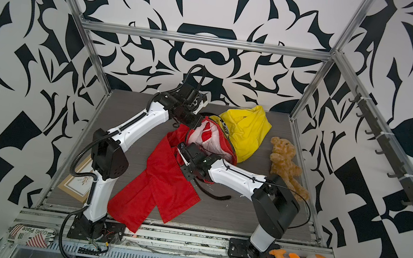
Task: Remove the belt from the trousers
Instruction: Adjust the trousers at the center of the board.
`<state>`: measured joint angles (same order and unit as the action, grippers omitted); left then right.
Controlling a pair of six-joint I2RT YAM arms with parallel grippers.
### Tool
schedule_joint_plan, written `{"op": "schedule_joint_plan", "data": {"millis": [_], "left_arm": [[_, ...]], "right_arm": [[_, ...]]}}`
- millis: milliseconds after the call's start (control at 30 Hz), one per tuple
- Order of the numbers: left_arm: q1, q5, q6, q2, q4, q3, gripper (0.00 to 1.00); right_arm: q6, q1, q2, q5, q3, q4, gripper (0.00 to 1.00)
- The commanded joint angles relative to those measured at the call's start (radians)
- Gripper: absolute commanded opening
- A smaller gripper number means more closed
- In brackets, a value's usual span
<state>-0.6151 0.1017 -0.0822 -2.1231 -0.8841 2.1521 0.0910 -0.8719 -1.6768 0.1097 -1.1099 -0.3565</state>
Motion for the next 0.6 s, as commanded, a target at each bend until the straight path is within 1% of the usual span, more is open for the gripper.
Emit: {"op": "schedule_joint_plan", "data": {"millis": [0,33,67,100,167,233,267,333,367,467,567], "left_arm": [[0.024,0.014,-0.023,0.045,-0.016,0.025,0.04],[0.033,0.013,-0.025,0.047,-0.023,0.029,0.25],[0.047,0.014,-0.034,0.056,-0.028,0.027,0.54],[0.066,0.02,-0.053,0.08,-0.027,0.013,0.75],[0.103,0.039,-0.092,0.164,0.028,-0.068,0.98],[0.133,0.041,-0.115,0.289,0.148,-0.205,1.0],[0.139,0.021,-0.114,0.362,0.201,-0.279,0.99],[0.138,-0.056,-0.093,0.464,0.243,-0.375,0.99],[0.138,-0.077,-0.088,0.499,0.234,-0.407,0.99],[0.134,-0.106,-0.095,0.564,0.203,-0.526,1.0],[0.132,-0.097,-0.16,0.584,0.2,-0.697,0.99]], "right_arm": [[-0.047,0.001,0.032,0.022,-0.053,0.028,0.0],[-0.062,0.004,0.042,0.024,-0.058,0.012,0.0],[-0.075,0.013,0.056,0.024,-0.065,-0.004,0.0],[-0.081,0.026,0.074,0.017,-0.071,-0.023,0.0],[-0.091,0.066,0.107,-0.03,-0.084,-0.055,0.0],[-0.095,0.112,0.139,-0.07,-0.099,-0.085,0.0],[-0.099,0.135,0.156,-0.082,-0.11,-0.098,0.0],[-0.11,0.166,0.178,-0.104,-0.135,-0.126,0.0],[-0.115,0.179,0.187,-0.113,-0.152,-0.138,0.0],[-0.131,0.207,0.201,-0.144,-0.215,-0.181,0.0],[-0.145,0.215,0.206,-0.167,-0.28,-0.213,0.0]]}}
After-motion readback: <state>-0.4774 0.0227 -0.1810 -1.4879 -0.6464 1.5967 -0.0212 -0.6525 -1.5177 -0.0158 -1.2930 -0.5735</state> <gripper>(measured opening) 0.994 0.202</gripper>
